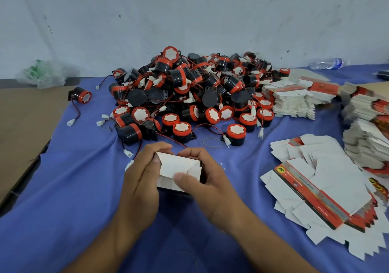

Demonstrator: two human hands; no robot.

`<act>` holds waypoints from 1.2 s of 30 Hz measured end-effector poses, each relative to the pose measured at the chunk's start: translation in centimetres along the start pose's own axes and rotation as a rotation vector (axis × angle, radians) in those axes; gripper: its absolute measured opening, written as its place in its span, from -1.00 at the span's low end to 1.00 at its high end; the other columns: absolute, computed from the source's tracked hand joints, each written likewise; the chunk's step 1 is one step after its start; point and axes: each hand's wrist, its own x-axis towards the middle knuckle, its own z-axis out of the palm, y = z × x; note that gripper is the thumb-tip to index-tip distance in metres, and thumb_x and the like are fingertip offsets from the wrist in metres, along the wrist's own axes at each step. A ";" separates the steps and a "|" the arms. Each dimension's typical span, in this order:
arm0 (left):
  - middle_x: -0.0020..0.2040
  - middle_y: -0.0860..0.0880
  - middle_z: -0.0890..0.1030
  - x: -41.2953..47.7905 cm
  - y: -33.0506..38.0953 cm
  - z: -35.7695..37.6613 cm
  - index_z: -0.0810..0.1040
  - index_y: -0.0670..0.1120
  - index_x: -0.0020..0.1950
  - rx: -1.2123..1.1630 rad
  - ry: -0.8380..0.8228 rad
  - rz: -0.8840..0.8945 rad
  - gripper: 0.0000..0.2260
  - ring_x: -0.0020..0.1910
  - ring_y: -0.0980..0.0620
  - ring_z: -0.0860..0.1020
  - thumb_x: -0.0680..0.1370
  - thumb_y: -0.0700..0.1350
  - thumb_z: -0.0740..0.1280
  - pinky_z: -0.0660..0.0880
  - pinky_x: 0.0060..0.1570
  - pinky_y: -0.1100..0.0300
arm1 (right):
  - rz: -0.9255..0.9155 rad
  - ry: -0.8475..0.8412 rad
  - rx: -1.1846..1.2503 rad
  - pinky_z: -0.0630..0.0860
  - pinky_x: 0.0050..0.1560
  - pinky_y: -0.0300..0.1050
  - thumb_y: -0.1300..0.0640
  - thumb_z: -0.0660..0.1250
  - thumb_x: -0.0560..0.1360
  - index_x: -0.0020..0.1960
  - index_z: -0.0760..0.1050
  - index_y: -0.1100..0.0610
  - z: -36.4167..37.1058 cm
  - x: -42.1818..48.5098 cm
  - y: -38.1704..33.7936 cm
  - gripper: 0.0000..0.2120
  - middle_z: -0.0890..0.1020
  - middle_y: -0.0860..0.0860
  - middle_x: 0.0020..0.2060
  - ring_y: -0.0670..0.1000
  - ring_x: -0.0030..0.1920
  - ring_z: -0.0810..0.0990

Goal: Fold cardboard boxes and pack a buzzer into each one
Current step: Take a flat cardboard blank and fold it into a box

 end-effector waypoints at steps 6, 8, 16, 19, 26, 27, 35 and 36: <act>0.06 0.00 0.61 -0.3 0.0 -0.3 0.51 0.15 0.17 0.055 0.017 0.088 -0.69 0.06 -0.04 0.58 0.53 0.15 0.09 0.53 -0.04 -0.06 | -0.081 0.026 -0.189 0.52 -0.12 -0.33 0.02 0.35 0.45 0.19 0.39 -0.23 0.2 -0.5 -0.4 -0.65 0.56 -0.37 0.00 -0.24 -0.10 0.58; 0.05 0.03 0.60 -0.3 0.0 -0.4 0.50 0.09 0.16 0.181 0.034 0.141 -0.72 0.03 -0.01 0.58 0.54 0.15 0.13 0.55 -0.08 -0.05 | -0.137 0.017 -0.343 0.52 -0.07 -0.30 -0.07 0.32 0.47 0.22 0.38 -0.23 0.0 -0.6 -0.5 -0.66 0.55 -0.32 0.06 -0.17 -0.03 0.58; -0.13 0.14 0.51 0.2 -0.5 0.0 0.50 0.00 -0.02 0.306 0.047 0.320 -0.79 -0.15 -0.02 0.50 0.64 0.00 0.09 0.45 -0.21 -0.02 | -0.304 0.056 -0.509 0.54 0.05 -0.19 0.00 0.38 0.57 0.23 0.59 0.07 -0.8 0.1 -0.6 -0.73 0.67 -0.15 0.05 -0.11 0.06 0.62; -0.13 0.12 0.51 0.2 -0.9 -0.1 0.48 0.05 -0.02 0.254 0.070 0.317 -0.75 -0.17 -0.06 0.50 0.66 0.05 0.04 0.43 -0.24 -0.07 | -0.275 0.064 -0.510 0.54 0.01 -0.22 0.03 0.38 0.58 0.21 0.60 0.03 -0.9 0.1 -0.6 -0.78 0.66 -0.18 0.01 -0.13 0.01 0.62; -0.18 0.06 0.53 0.1 -0.8 -0.3 0.49 0.04 -0.03 0.211 0.140 0.338 -0.57 -0.21 -0.14 0.51 0.67 0.21 -0.08 0.42 -0.31 -0.11 | -0.292 -0.033 -0.551 0.44 0.08 -0.35 0.00 0.47 0.51 0.29 0.54 0.06 -0.7 -0.2 -1.0 -0.61 0.60 -0.19 0.09 -0.21 0.08 0.54; -0.17 0.08 0.52 0.2 -0.7 -0.3 0.49 0.02 -0.03 0.225 0.140 0.348 -0.57 -0.20 -0.13 0.51 0.68 0.20 -0.09 0.42 -0.30 -0.10 | -0.274 -0.037 -0.523 0.47 0.08 -0.29 0.02 0.48 0.51 0.29 0.54 0.05 -0.7 -0.2 -1.0 -0.62 0.61 -0.19 0.08 -0.18 0.08 0.55; -0.15 0.10 0.52 0.2 -0.5 -0.3 0.49 0.03 -0.02 0.202 0.135 0.383 -0.61 -0.21 -0.13 0.51 0.68 0.15 -0.07 0.41 -0.28 -0.13 | -0.250 0.028 -0.455 0.54 0.05 -0.17 0.07 0.46 0.53 0.26 0.59 0.02 -0.2 -0.3 -0.8 -0.70 0.65 -0.17 0.02 -0.07 0.05 0.61; -0.15 0.09 0.53 0.1 -0.5 -0.3 0.49 0.02 -0.01 0.196 0.135 0.384 -0.61 -0.21 -0.14 0.51 0.68 0.15 -0.06 0.41 -0.28 -0.14 | -0.265 0.044 -0.460 0.52 0.03 -0.22 0.08 0.44 0.55 0.24 0.60 0.02 -0.2 -0.3 -0.8 -0.73 0.65 -0.19 -0.01 -0.07 0.02 0.61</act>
